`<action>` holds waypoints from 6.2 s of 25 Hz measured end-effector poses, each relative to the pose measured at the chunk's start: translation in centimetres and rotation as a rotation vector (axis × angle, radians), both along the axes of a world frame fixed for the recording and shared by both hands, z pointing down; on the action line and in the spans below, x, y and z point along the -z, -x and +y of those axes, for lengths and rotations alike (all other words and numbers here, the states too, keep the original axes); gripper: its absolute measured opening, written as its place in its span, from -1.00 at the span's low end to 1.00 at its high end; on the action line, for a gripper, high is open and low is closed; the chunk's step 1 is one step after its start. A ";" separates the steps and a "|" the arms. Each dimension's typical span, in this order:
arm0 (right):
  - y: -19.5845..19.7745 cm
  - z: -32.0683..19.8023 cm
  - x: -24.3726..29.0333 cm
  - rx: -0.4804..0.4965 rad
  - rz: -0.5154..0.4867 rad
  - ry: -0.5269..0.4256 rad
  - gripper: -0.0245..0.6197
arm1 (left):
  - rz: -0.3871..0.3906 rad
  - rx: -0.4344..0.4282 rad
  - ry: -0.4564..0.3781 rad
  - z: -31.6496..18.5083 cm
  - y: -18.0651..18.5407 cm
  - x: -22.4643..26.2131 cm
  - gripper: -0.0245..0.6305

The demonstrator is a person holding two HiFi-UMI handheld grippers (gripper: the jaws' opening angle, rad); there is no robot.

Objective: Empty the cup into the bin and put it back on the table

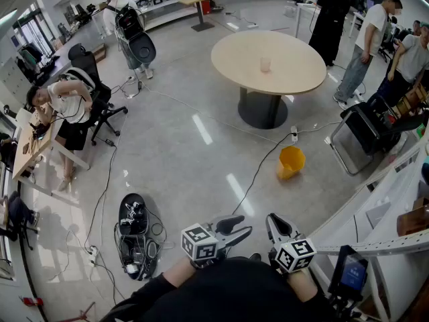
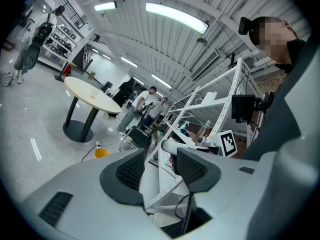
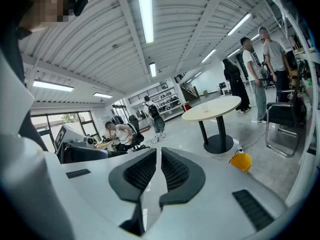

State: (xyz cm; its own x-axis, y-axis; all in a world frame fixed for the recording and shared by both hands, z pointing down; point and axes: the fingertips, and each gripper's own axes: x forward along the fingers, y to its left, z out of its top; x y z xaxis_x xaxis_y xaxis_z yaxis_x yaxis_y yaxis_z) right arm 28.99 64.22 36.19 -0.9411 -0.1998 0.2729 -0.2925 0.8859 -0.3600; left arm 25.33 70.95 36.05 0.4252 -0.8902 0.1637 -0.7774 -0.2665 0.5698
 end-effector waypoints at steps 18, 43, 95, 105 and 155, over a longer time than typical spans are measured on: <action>12.7 4.1 -0.2 -0.088 0.031 -0.051 -0.82 | 0.044 -0.011 -0.025 4.5 14.1 -0.9 -0.26; 21.3 -14.0 -1.6 0.000 0.001 0.049 -0.82 | -0.072 0.144 0.053 -12.5 22.6 -1.0 -0.26; 43.6 -37.1 -2.1 -0.239 0.078 0.011 -0.82 | 0.076 -0.001 -0.065 -36.7 49.1 -0.7 -0.72; 46.3 -41.9 -3.9 -0.285 0.083 0.057 -0.82 | 0.117 -0.048 -0.035 -42.1 51.6 -2.0 -0.51; 58.2 -79.5 -9.4 -0.353 0.143 0.081 -0.58 | -0.299 -0.284 0.088 -83.7 66.5 -9.8 -0.42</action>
State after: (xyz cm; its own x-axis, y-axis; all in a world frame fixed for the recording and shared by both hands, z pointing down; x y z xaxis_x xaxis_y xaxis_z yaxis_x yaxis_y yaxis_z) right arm -29.23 -15.30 45.63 -0.7693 -0.4772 0.4248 -0.6270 0.6917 -0.3583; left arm -41.20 -12.73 45.83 0.5736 -0.7218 0.3873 -0.8149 -0.4544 0.3598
